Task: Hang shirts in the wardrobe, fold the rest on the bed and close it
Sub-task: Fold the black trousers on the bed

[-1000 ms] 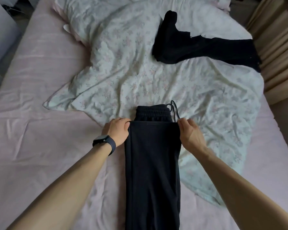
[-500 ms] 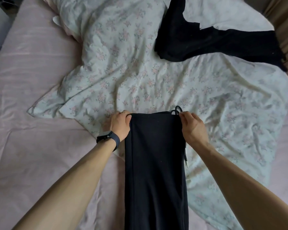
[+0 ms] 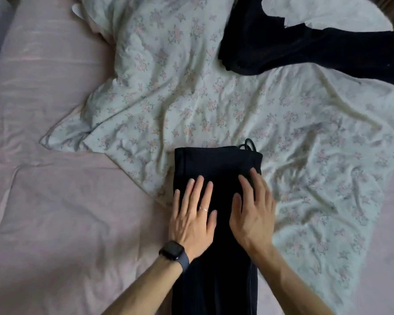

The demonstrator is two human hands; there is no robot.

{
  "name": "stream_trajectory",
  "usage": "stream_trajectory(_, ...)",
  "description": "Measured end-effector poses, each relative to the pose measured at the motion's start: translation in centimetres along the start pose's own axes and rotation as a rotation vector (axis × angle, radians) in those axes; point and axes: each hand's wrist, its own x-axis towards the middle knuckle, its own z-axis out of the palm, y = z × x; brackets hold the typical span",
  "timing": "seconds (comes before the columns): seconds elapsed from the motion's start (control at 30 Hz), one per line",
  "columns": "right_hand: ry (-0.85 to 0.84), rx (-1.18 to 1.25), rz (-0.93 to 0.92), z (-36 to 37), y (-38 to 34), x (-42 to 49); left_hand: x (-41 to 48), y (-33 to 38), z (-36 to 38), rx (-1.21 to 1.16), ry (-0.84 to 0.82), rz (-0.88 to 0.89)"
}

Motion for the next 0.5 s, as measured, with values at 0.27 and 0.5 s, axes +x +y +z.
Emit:
stream_trajectory(0.27, -0.298, -0.35, -0.078, 2.6, 3.9, -1.4, 2.1, -5.6, 3.3, 0.251, -0.182, 0.047)
stream_trajectory(0.5, -0.201, -0.25, -0.111, 0.0, 1.7, -6.9, -5.8, -1.9, 1.2, 0.111, -0.128, -0.036)
